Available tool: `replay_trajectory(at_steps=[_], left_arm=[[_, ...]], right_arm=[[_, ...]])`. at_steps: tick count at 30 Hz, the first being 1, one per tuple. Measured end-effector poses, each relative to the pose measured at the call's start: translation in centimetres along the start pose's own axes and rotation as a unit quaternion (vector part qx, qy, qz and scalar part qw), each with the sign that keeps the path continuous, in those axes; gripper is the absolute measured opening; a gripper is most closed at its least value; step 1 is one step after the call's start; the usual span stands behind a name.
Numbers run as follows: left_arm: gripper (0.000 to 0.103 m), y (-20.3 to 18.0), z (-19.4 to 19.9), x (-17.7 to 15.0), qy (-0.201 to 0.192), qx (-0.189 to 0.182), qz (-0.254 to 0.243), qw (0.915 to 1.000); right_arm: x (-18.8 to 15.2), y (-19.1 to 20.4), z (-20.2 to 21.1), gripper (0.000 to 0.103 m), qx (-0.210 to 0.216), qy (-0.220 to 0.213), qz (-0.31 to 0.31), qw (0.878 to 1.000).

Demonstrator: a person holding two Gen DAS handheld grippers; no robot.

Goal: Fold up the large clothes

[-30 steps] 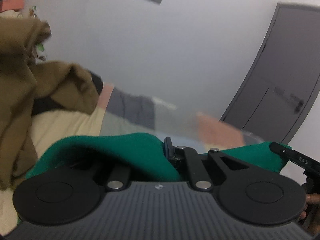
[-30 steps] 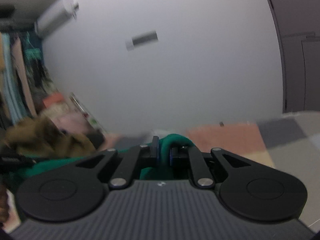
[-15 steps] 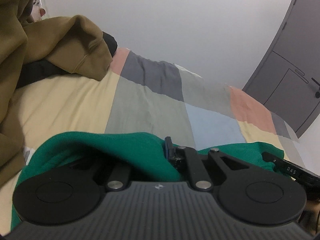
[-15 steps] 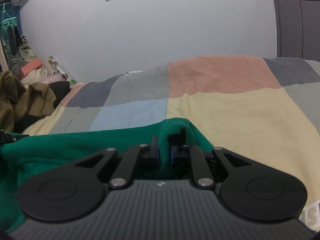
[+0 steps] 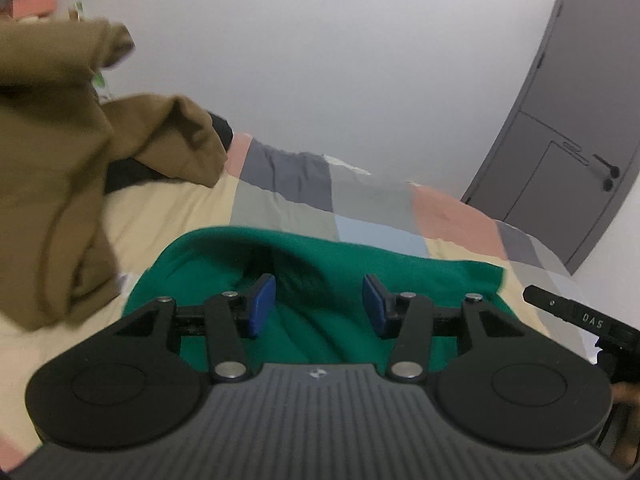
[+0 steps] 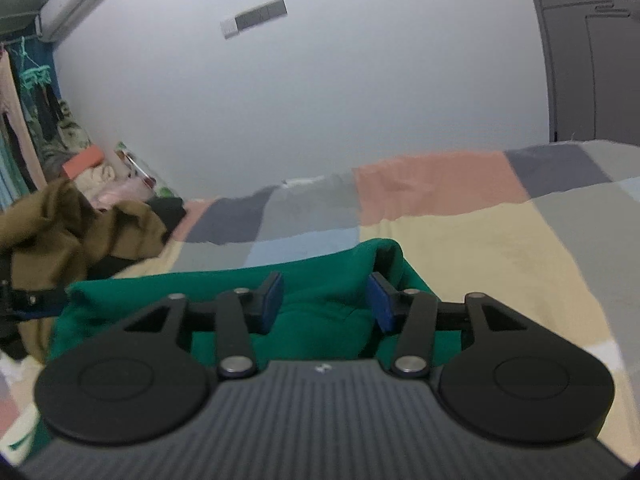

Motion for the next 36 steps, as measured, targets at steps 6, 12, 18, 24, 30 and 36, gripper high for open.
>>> replay_trajectory(at_steps=[6,12,18,24,30,36], left_arm=[[0.054,-2.7,8.4,-5.9,-0.019,0.018,-0.014,0.9996],[0.054,-4.1,14.5,-12.6,-0.018,0.027,-0.014,0.9994],[0.055,-4.2,18.1,-18.0,-0.01,0.033,-0.007,0.9994],[0.057,-2.6,18.4,-22.0,-0.011,0.05,-0.012,0.9986],[0.057,-2.2,16.3,-23.9,0.035,0.086,-0.03,0.9952],[0.064,-2.7,14.7,-24.7,0.044,0.137,-0.083,0.9861]], right_arm=[[-3.2,2.7,8.6,0.05,0.007,-0.005,0.015,1.0],[-7.1,4.2,16.4,0.05,0.016,0.007,0.014,1.0],[-10.7,4.6,20.8,0.05,0.018,0.033,0.01,0.999],[-15.7,5.6,20.8,0.05,0.022,0.075,0.021,0.997],[-19.3,7.4,19.4,0.078,0.043,0.126,0.047,0.99],[-20.4,9.4,17.1,0.078,0.044,0.167,0.086,0.981]])
Point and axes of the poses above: each gripper's, at about its wrist camera, not at the fingertips, and z roughly against the way its jaws point, y to its left, x to its top, the point moved 1 cm from there along -z, roughly the way its jaws point, and after that the axes turned 12 degrees about y, right-handed, at the moved point
